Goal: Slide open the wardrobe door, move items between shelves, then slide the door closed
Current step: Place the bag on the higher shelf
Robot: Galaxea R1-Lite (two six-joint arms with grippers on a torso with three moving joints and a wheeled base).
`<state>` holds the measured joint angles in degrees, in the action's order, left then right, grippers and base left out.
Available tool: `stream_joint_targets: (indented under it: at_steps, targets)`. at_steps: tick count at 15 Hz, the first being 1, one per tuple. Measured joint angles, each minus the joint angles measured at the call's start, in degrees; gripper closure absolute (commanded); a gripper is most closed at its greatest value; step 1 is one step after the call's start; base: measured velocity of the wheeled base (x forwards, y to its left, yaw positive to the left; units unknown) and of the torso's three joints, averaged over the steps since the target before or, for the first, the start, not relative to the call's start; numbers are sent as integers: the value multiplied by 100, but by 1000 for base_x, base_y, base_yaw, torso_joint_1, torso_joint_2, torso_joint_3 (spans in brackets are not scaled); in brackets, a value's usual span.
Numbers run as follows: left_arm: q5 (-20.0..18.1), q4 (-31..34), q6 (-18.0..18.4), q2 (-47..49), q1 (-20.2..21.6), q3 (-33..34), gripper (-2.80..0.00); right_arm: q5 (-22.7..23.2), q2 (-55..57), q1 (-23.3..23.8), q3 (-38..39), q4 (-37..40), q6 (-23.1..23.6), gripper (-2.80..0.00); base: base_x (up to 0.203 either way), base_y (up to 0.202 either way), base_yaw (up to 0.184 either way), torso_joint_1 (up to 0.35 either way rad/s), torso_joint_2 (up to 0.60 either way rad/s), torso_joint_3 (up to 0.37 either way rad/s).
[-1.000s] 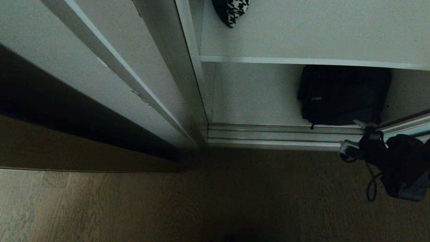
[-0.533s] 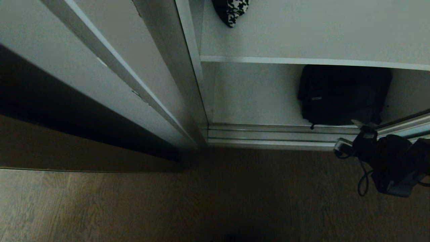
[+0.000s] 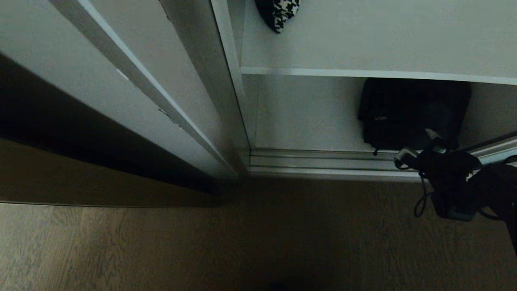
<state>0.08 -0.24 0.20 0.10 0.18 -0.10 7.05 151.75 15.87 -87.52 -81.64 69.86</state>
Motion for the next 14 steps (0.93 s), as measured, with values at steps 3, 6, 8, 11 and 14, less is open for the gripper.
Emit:
stream_joint_targets:
  at_steps: [3, 6, 8, 11, 14]
  targets:
    - [0, 0, -1, 0, -2, 0, 0, -71, 219, -15, -249, 28, -59, -280, 0, 0, 0, 0, 0, 0]
    - [0, 1, -2, 0, 0, 0, 0, -51, 351, -2, -293, 30, -54, -280, 0, 0, 0, 0, 0, 0]
    - [-1, 0, -2, 0, 0, 0, 0, -74, 419, 50, -289, 33, -57, -280, 0, 0, 0, 0, 0, 0]
    - [0, 0, -2, 0, 0, 0, 0, -77, 519, 83, -435, 132, -65, -280, 0, 0, 0, 0, 0, 0]
    - [-3, 0, -2, 0, 0, 0, 0, -221, 657, 86, -993, 346, -221, -280, 0, 0, 0, 0, 0, 0]
